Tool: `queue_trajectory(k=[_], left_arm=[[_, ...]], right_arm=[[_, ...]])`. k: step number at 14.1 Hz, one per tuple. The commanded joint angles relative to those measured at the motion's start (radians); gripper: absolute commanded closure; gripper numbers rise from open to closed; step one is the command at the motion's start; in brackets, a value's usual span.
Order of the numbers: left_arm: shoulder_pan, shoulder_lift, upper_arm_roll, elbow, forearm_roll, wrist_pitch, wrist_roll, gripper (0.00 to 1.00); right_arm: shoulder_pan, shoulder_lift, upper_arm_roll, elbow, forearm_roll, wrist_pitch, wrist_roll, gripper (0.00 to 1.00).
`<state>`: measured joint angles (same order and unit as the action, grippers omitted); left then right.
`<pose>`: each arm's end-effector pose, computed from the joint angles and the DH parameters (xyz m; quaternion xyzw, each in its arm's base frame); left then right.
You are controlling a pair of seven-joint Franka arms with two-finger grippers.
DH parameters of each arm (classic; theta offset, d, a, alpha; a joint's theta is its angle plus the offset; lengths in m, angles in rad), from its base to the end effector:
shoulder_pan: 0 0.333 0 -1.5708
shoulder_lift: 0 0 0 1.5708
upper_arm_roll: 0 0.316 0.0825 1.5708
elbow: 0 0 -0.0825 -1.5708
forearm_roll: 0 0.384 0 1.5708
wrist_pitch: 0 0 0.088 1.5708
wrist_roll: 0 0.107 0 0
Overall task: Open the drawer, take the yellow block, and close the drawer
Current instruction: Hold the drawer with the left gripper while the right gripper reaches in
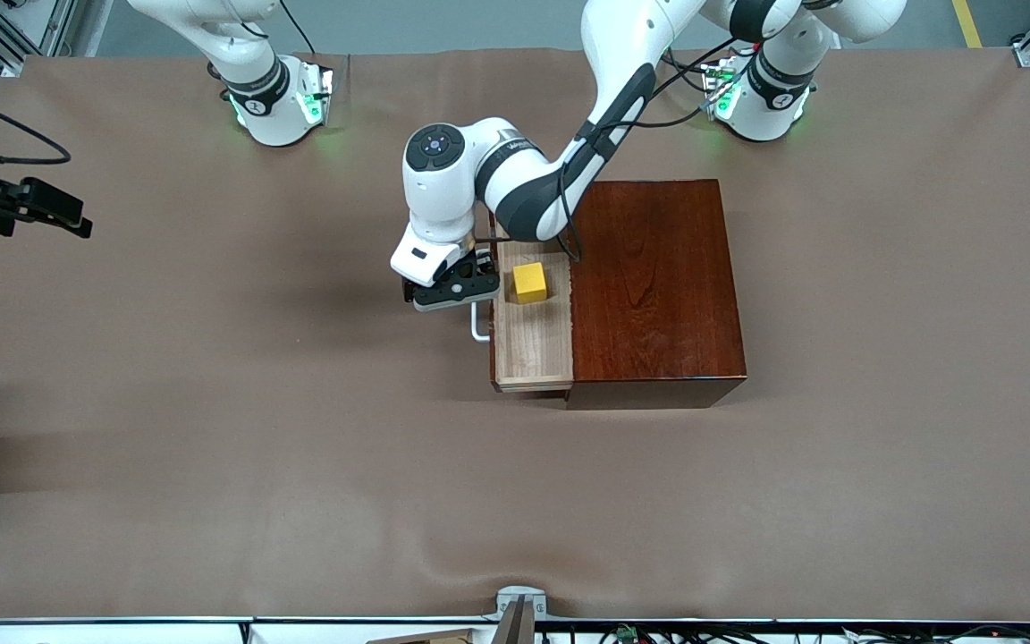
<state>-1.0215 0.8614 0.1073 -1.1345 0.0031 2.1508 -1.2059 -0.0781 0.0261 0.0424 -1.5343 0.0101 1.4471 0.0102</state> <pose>0.4554 -0.6344 0.3032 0.9885 0.1225 0.0741 0.0496 0.5489 -0.0187 0.6170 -0.9981 0.0225 0.0565 0.0063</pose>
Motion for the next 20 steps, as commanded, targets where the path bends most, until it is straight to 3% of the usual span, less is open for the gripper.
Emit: queue_trajectory(k=[1, 5, 8, 11, 16, 18, 20], left_arm=[[-0.003, 0.001, 0.009, 0.056, -0.02, -0.038, -0.017, 0.0], [0.014, -0.128, 0.018, 0.055, -0.011, -0.198, -0.009, 0.0], [0.085, -0.252, 0.018, 0.045, -0.002, -0.302, 0.014, 0.0], [0.194, -0.382, 0.02, 0.033, -0.002, -0.474, 0.118, 0.0], [0.421, -0.511, 0.018, 0.032, -0.002, -0.649, 0.388, 0.0], [0.492, -0.542, 0.017, 0.03, -0.002, -0.696, 0.487, 0.0], [0.559, -0.568, 0.017, 0.016, 0.0, -0.742, 0.59, 0.0]], right_arm=[[-0.025, 0.041, 0.019, 0.019, -0.018, -0.002, 0.001, 0.0], [-0.025, 0.049, 0.019, 0.02, -0.013, -0.001, 0.046, 0.0], [-0.014, 0.049, 0.021, 0.016, 0.022, -0.014, 0.267, 0.0], [0.012, 0.052, 0.027, 0.022, 0.042, -0.031, 0.426, 0.0], [0.086, 0.089, 0.027, 0.029, 0.109, -0.024, 0.485, 0.0], [0.118, 0.104, 0.027, 0.029, 0.155, -0.02, 0.615, 0.0], [0.191, 0.104, 0.027, 0.03, 0.148, -0.028, 0.8, 0.0]])
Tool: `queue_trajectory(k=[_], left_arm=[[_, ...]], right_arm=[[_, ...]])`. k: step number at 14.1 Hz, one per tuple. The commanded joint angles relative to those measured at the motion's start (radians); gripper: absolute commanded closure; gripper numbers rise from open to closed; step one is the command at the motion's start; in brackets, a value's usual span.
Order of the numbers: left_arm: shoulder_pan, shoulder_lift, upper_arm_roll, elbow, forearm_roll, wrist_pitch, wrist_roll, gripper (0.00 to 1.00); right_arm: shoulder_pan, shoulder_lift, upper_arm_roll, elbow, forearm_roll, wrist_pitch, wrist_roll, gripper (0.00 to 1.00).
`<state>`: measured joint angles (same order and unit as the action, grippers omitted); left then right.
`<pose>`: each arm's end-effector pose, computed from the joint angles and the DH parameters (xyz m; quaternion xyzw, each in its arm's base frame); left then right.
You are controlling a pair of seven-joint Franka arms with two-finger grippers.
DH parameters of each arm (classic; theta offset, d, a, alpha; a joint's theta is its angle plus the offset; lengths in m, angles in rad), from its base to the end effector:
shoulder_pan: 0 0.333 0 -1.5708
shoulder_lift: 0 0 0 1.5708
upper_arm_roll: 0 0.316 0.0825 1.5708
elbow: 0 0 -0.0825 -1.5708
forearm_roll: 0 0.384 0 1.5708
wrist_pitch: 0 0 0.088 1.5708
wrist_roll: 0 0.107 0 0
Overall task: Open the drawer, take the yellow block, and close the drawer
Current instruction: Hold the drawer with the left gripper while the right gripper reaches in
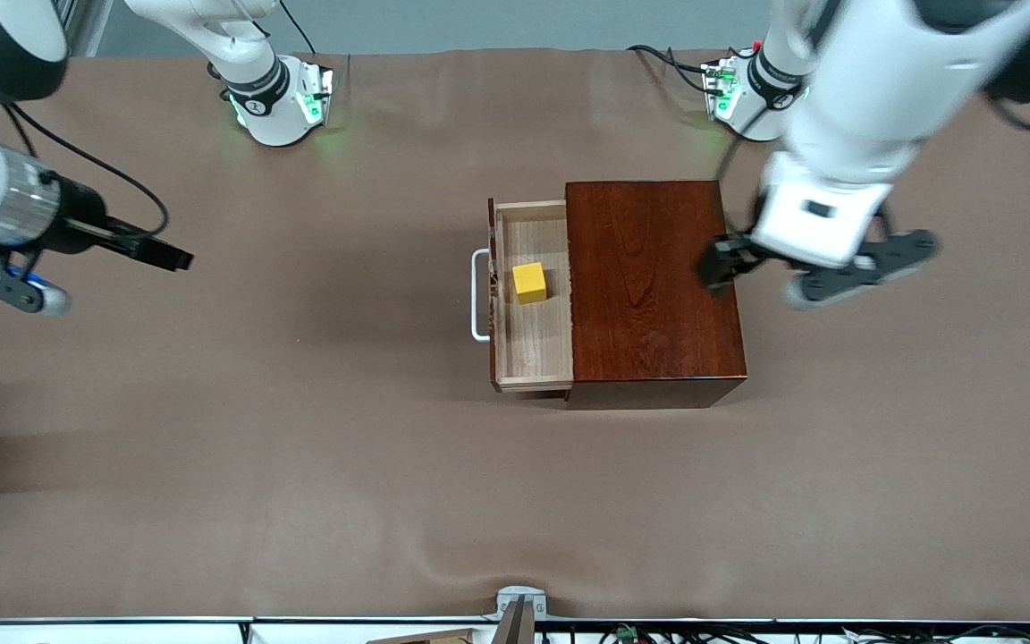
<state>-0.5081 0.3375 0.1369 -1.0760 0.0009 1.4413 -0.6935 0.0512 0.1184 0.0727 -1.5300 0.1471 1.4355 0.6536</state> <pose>0.5884 -0.2492 0.6425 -0.9873 -0.1563 -0.0250 0.0120 0.5657 0.0855 0.5679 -0.9574 0.2572 0.1274 0.0318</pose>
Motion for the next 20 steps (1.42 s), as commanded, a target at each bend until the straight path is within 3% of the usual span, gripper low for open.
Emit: queue_trajectory(k=[1, 7, 12, 15, 20], left_arm=[[0.081, -0.066, -0.017, -0.059, 0.001, -0.041, 0.124, 0.0], [0.244, -0.224, -0.034, -0.257, 0.001, -0.039, 0.398, 0.0], [0.46, -0.422, -0.186, -0.528, 0.001, 0.062, 0.529, 0.0], [0.534, -0.475, -0.275, -0.585, 0.001, 0.065, 0.531, 0.0], [0.537, -0.483, -0.287, -0.585, 0.007, 0.065, 0.532, 0.0]], right_arm=[[0.084, 0.013, -0.002, 0.018, 0.018, -0.023, 0.272, 0.0], [0.311, 0.072, -0.002, 0.018, 0.032, 0.009, 0.671, 0.0], [0.401, 0.119, -0.002, 0.014, 0.095, 0.121, 0.854, 0.0], [0.496, 0.182, -0.002, 0.013, 0.095, 0.259, 1.015, 0.0], [0.585, 0.268, -0.004, 0.013, 0.095, 0.443, 1.17, 0.0]])
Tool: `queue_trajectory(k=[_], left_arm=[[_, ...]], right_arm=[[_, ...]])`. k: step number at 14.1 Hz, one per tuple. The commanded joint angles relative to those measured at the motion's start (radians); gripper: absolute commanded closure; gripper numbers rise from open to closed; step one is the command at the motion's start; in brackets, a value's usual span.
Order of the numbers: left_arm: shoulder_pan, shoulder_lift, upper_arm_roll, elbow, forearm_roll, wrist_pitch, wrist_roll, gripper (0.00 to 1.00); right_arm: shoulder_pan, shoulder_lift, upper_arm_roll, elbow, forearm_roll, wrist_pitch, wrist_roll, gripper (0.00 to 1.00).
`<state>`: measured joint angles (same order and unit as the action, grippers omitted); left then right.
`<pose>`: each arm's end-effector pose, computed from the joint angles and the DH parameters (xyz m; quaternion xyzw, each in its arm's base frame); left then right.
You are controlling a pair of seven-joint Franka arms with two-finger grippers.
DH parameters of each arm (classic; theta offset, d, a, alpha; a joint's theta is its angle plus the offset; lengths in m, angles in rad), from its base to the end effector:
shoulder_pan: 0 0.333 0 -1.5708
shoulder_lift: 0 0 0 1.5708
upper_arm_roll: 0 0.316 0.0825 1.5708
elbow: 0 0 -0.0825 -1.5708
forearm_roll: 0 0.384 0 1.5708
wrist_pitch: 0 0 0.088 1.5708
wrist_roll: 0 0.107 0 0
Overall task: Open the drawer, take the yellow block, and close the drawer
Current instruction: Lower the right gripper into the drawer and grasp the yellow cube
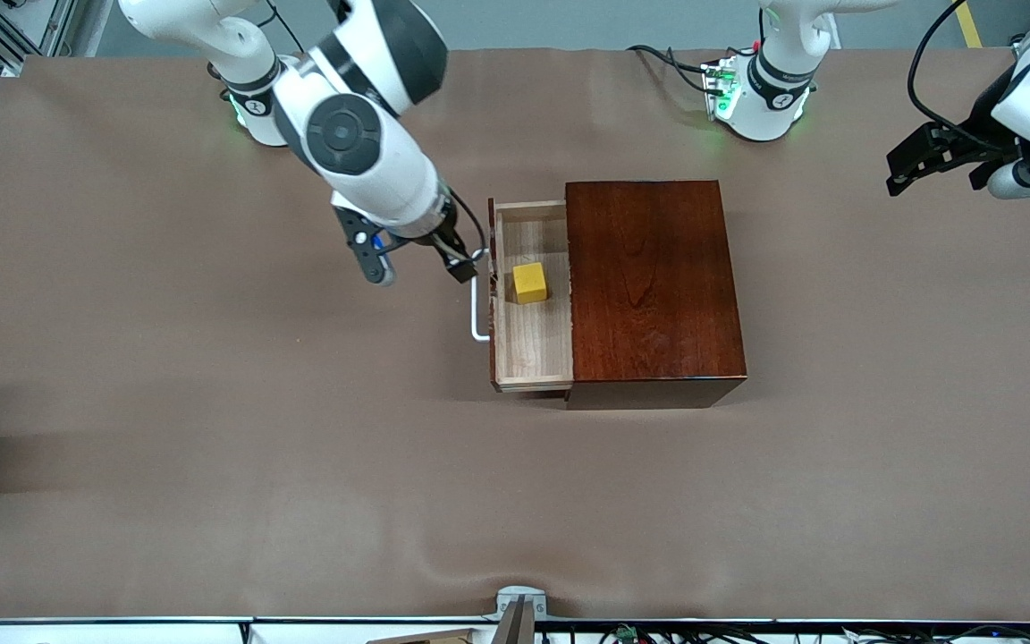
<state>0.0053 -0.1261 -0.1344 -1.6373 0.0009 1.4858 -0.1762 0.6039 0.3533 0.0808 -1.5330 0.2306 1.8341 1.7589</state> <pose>0.5013 -0.0699 0.6523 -0.9996 -0.0242 0.0118 0.0108 0.5040 0.4267 0.4520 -0.8339 0.5372 0.1254 0.0185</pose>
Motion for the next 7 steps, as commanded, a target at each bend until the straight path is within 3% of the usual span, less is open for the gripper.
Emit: queue_trajectory(k=[1, 7], left_arm=[[0.024, -0.017, -0.016, -0.023, 0.005, 0.021, 0.015, 0.0], [0.027, -0.015, -0.013, -0.024, 0.007, 0.019, 0.015, 0.0]], right_arm=[[0.048, 0.052, -0.012, 0.016, 0.01, 0.075, 0.091, 0.0], [0.112, 0.136, -0.013, 0.017, 0.0, 0.236, 0.172, 0.0]])
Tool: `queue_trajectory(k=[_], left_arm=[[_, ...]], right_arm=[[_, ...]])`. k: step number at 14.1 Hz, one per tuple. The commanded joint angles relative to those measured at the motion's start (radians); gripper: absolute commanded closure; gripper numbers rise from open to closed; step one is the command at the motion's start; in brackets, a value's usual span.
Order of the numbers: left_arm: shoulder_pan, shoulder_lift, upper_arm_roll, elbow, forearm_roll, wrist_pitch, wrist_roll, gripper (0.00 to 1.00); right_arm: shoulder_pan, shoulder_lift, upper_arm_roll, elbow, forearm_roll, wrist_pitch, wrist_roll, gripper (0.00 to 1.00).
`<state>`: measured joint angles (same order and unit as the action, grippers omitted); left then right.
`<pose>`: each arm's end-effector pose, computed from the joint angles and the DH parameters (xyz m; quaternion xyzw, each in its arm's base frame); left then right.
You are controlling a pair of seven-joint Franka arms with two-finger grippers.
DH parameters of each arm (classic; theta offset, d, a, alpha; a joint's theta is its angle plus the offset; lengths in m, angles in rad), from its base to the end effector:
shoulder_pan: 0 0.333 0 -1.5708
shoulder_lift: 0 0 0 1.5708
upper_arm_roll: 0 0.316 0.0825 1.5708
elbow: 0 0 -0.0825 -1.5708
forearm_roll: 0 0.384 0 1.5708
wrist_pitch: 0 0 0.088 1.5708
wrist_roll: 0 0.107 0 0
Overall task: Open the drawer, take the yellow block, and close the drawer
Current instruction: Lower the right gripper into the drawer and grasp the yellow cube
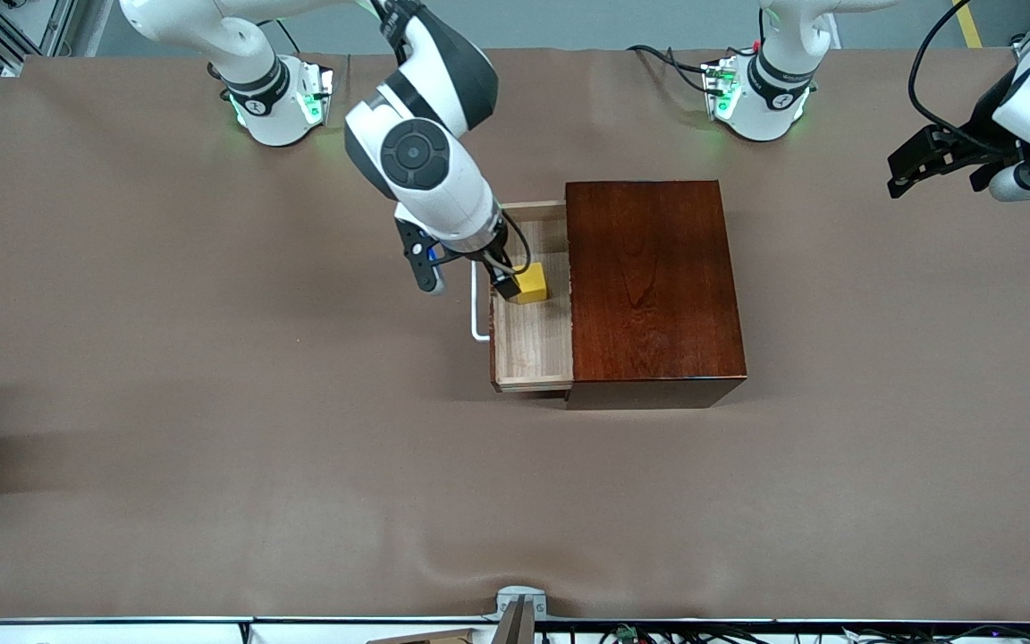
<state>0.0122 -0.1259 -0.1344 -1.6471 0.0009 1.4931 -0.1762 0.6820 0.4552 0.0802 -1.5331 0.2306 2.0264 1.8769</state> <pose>0.5026 -0.0664 0.6483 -0.9995 -0.0277 0.0131 0.0109 0.4956 0.4803 0.3994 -0.8130 0.5691 0.1131 0.0488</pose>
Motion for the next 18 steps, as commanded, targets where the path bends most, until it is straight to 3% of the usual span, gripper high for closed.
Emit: queue_trajectory(k=[1, 14, 15, 16, 17, 18], left_arm=[[0.02, -0.015, -0.013, -0.014, 0.007, 0.012, 0.015, 0.0], [0.015, -0.014, -0.016, -0.011, 0.007, 0.015, 0.015, 0.0], [0.015, -0.015, -0.016, -0.011, 0.007, 0.015, 0.015, 0.0], [0.015, -0.015, -0.016, -0.01, 0.007, 0.015, 0.015, 0.0], [0.015, -0.015, -0.016, -0.01, 0.007, 0.015, 0.014, 0.0], [0.014, -0.015, -0.017, -0.01, 0.007, 0.015, 0.014, 0.0]], right_arm=[[0.046, 0.049, -0.013, 0.018, -0.002, 0.069, 0.071, 0.0], [0.083, 0.161, -0.019, 0.014, -0.042, 0.135, 0.122, 0.0], [0.08, 0.161, -0.019, 0.014, -0.042, 0.133, 0.116, 0.22], [0.076, 0.16, -0.017, 0.017, -0.04, 0.129, 0.11, 0.59], [0.076, 0.157, -0.017, 0.021, -0.04, 0.127, 0.111, 0.88], [0.076, 0.155, -0.017, 0.024, -0.04, 0.127, 0.111, 1.0]])
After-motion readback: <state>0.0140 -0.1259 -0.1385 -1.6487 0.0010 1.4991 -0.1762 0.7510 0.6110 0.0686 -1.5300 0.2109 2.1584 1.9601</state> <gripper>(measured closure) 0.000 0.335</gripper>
